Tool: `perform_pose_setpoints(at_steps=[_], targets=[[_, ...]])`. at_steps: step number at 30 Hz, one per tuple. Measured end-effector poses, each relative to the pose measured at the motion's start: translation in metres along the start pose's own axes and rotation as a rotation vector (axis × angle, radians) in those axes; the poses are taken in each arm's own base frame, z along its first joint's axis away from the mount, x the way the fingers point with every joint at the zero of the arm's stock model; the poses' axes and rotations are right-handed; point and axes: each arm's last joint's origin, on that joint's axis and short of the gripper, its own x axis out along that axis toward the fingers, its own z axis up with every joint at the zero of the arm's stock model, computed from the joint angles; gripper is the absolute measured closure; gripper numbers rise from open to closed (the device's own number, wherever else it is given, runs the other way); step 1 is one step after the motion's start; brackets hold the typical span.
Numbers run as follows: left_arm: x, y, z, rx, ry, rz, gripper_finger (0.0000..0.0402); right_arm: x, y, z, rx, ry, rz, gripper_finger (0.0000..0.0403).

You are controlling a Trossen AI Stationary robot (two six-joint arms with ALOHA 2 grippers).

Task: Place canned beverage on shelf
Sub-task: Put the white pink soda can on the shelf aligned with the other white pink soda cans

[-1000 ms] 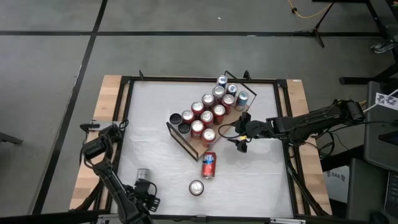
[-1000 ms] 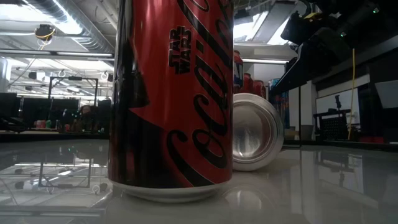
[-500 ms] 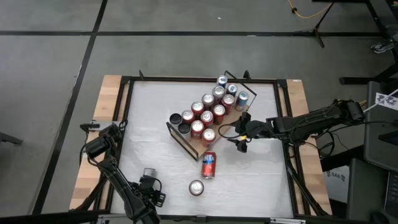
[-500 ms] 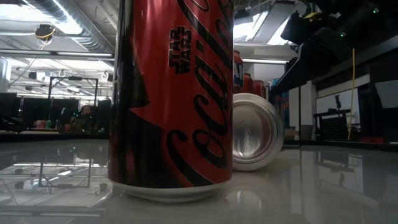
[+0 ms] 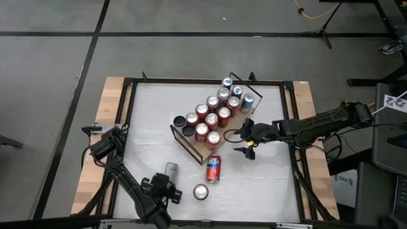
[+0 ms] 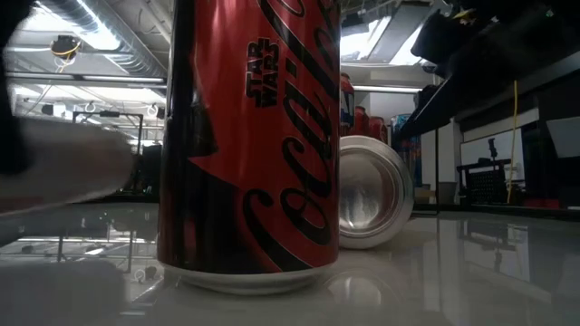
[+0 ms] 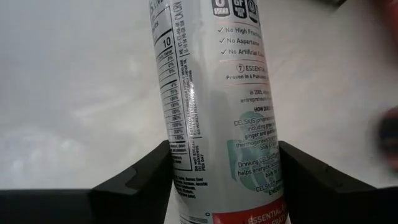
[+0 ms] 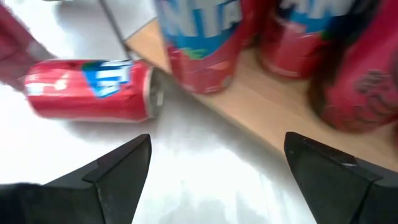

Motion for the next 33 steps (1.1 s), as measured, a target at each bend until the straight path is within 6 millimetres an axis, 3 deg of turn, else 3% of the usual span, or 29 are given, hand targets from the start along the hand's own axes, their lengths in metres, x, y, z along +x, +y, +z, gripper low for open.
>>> perform_pose_setpoints(at_steps=[7,18,24,33], targets=[[0.0,-0.004,0.005,-0.007,-0.129,-0.103,0.0181,-0.002,0.004,0.004,0.0,0.005,0.113,0.0045],[-0.025,-0.017,0.013,0.027,-0.259,-0.258,0.0181,-0.018,0.011,0.049,0.001,-0.126,0.191,0.0045],[-0.052,-0.021,0.02,0.088,-0.291,-0.294,0.0181,-0.028,0.013,0.068,0.001,-0.19,0.2,0.0045],[-0.11,-0.025,0.04,0.183,-0.399,-0.411,0.0181,-0.038,0.016,0.091,0.001,-0.341,0.222,0.0045]])
